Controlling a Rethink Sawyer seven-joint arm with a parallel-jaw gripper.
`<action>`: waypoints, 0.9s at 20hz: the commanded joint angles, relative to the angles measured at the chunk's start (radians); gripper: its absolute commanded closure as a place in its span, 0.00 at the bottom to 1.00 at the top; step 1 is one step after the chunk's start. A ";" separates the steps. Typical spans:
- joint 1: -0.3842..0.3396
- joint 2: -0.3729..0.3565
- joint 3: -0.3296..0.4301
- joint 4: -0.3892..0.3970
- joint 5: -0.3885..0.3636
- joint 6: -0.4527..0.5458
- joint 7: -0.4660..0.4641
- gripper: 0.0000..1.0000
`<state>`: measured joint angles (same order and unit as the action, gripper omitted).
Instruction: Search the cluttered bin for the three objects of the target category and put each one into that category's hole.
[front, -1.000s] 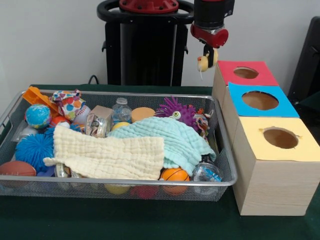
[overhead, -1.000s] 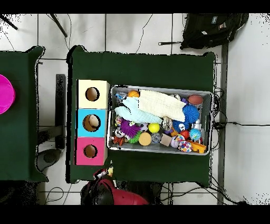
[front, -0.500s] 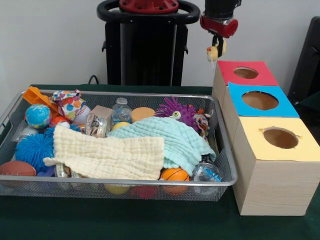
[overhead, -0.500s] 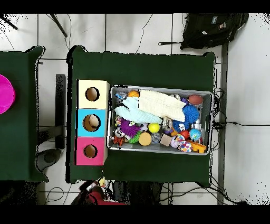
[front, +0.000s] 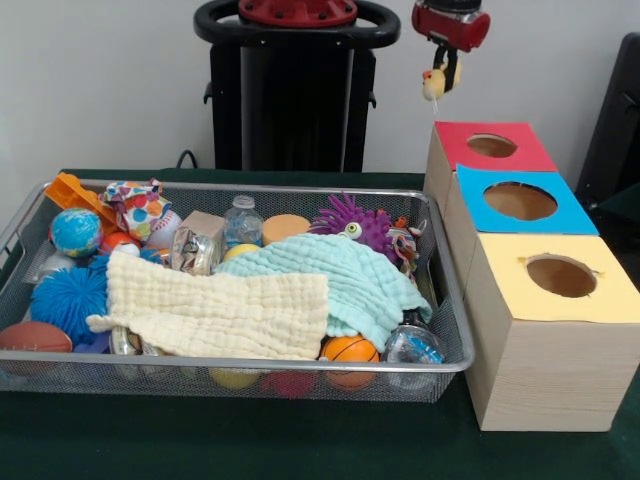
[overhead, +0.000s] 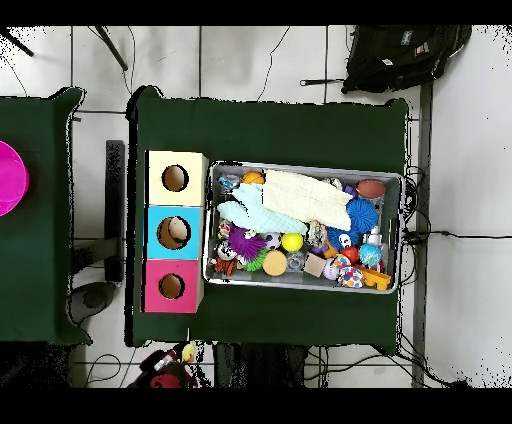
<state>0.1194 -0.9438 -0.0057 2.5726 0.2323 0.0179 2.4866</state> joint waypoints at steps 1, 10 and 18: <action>-0.015 -0.038 -0.061 -0.202 0.073 0.093 0.116 1.00; -0.013 -0.006 -0.056 -0.262 0.090 0.093 0.140 1.00; 0.035 0.067 -0.052 -0.324 0.148 0.060 0.172 1.00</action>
<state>0.1372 -0.9424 -0.0630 2.4229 0.2915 0.0582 2.4866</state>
